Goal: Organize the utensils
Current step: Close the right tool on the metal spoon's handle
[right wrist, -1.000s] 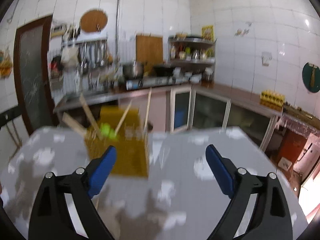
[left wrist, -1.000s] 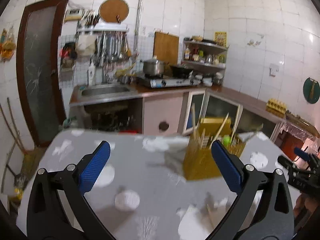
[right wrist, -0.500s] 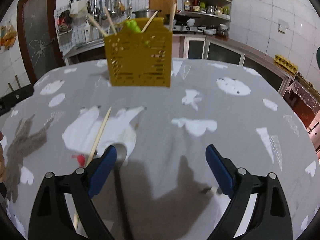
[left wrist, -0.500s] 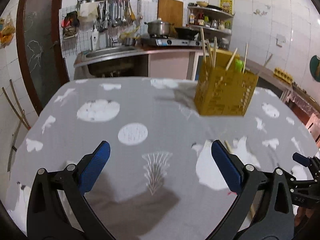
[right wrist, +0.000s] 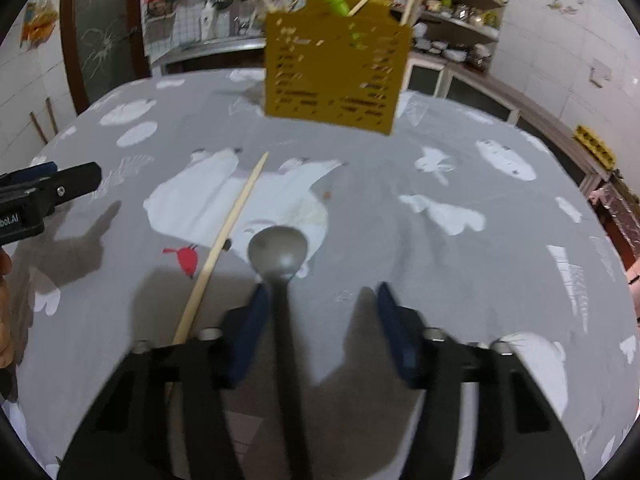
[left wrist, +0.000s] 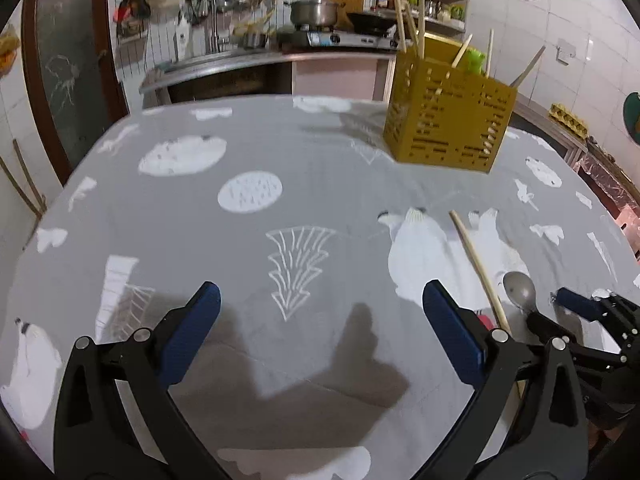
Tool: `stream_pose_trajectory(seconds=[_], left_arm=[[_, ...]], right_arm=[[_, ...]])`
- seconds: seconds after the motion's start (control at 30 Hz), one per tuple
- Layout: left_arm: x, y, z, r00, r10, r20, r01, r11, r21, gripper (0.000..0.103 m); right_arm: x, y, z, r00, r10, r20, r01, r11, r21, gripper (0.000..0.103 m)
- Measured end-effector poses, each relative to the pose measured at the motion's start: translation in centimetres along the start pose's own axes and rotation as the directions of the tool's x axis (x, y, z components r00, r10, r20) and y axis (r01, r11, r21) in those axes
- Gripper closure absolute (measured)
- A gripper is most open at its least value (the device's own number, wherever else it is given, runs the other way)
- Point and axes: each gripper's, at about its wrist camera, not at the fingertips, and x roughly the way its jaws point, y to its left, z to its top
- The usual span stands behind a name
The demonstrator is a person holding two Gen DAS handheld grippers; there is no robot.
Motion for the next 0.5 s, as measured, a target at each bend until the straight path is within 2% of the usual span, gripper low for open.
stream_pose_trajectory(seconds=[0.07, 0.13, 0.17, 0.2, 0.33, 0.5], left_arm=[[0.3, 0.0, 0.0, 1.0, -0.001, -0.009, 0.001, 1.0, -0.004, 0.005], [0.4, -0.2, 0.0, 1.0, 0.003, -0.009, -0.003, 1.0, -0.005, 0.005], [0.4, -0.3, 0.2, 1.0, 0.004, -0.009, -0.004, 1.0, -0.003, 0.005], [0.4, -0.5, 0.3, 1.0, 0.004, -0.009, -0.004, 1.0, -0.001, 0.005], [0.5, -1.7, 1.1, 1.0, -0.008, -0.007, 0.009, 1.0, 0.007, 0.005], [1.5, -3.7, 2.2, 0.999, -0.037, -0.019, 0.037, 0.999, 0.009, 0.005]], right_arm=[[0.2, 0.1, 0.2, 1.0, 0.023, -0.007, -0.023, 1.0, 0.0, 0.073], [0.4, 0.1, 0.4, 0.999, 0.051, -0.016, -0.051, 0.999, 0.008, 0.081], [0.5, 0.1, 0.5, 0.998, 0.062, -0.019, -0.062, 0.998, 0.007, 0.089], [0.5, 0.1, 0.6, 0.997, 0.073, -0.021, -0.073, 0.997, 0.008, 0.093], [0.3, -0.9, 1.1, 0.996, 0.092, -0.014, -0.091, 0.995, 0.035, 0.095], [0.6, -4.3, 2.3, 0.999, 0.045, 0.003, -0.045, 0.995, 0.093, 0.095]])
